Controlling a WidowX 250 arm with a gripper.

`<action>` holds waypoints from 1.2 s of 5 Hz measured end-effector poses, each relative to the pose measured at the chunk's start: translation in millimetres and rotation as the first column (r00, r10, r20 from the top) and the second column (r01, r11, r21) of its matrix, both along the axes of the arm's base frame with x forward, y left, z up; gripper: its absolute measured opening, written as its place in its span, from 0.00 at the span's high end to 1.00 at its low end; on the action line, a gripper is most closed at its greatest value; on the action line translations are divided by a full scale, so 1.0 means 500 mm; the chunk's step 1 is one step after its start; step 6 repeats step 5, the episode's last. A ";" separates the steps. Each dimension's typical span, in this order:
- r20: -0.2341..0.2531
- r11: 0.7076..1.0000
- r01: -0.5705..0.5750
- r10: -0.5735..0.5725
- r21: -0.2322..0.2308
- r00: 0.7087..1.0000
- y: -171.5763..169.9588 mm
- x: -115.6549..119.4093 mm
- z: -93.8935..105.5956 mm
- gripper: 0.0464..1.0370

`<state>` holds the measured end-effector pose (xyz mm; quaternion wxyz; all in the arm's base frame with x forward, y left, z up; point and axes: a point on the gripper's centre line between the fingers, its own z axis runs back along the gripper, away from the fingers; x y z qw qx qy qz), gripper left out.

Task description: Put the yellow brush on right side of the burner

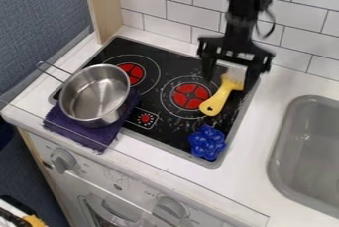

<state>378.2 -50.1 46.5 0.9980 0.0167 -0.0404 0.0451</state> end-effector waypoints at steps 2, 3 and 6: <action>0.040 0.999 0.042 -0.041 -0.028 0.998 0.010 -0.014 0.050 0.04; 0.040 0.999 0.045 -0.044 -0.027 0.998 0.010 -0.015 0.050 0.04; 0.040 0.999 0.045 -0.044 -0.027 0.998 0.010 -0.015 0.050 0.04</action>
